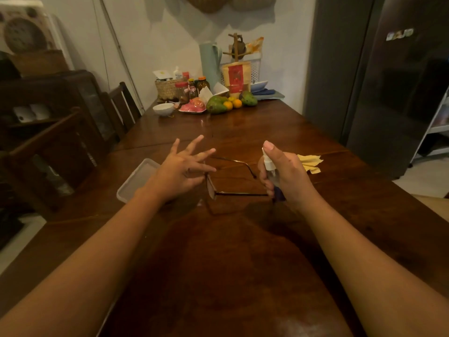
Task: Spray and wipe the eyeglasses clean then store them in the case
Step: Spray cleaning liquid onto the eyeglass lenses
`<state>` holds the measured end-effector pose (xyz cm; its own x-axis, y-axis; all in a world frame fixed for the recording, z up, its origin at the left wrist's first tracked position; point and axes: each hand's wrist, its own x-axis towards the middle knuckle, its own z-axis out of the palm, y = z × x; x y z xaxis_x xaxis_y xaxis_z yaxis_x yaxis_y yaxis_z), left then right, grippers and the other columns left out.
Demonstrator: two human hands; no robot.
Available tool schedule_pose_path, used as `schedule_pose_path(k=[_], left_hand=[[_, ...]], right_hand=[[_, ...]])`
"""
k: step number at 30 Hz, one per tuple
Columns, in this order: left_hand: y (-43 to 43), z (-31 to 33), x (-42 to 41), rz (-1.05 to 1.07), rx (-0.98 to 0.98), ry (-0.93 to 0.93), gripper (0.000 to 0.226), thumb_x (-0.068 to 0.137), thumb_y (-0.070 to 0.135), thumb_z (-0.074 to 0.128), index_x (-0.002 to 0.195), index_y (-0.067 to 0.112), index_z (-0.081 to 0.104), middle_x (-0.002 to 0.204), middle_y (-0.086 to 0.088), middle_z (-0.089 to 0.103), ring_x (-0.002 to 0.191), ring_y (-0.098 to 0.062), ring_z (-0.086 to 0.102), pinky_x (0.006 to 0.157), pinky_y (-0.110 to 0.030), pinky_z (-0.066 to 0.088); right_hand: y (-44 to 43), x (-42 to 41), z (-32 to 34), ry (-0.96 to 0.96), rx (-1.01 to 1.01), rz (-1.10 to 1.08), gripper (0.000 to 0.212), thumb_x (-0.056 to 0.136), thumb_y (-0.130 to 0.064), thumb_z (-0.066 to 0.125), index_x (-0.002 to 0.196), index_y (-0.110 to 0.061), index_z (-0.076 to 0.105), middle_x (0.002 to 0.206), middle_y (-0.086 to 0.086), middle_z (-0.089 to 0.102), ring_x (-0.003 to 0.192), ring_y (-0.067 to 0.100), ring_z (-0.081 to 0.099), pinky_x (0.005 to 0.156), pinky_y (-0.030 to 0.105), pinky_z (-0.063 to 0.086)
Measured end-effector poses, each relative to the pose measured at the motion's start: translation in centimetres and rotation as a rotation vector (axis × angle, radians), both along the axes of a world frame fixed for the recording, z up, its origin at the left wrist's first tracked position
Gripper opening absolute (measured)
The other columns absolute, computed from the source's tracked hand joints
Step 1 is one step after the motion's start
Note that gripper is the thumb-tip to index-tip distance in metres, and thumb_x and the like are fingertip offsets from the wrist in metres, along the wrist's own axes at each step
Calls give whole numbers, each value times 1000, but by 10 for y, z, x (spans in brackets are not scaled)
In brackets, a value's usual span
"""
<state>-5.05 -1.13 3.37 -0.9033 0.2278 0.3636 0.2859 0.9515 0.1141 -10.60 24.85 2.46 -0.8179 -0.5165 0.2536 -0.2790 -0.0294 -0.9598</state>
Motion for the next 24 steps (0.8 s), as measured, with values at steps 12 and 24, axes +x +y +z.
schedule_pose_path(k=[12, 24], left_hand=[[48, -10, 11, 239, 313, 401, 23, 79, 14, 77, 101, 18, 76, 98, 0, 76, 92, -18, 69, 96, -35, 47], [80, -14, 20, 291, 298, 514, 16, 83, 26, 72, 81, 11, 78, 71, -4, 72, 63, -18, 64, 57, -33, 54]], right_hand=[[-9, 5, -12, 23, 80, 31, 62, 95, -64, 39, 57, -17, 52, 51, 0, 46, 47, 14, 43, 50, 28, 38], [-30, 3, -34, -47, 166, -156, 63, 98, -59, 41, 55, -13, 47, 47, -3, 40, 42, 12, 36, 48, 28, 31]])
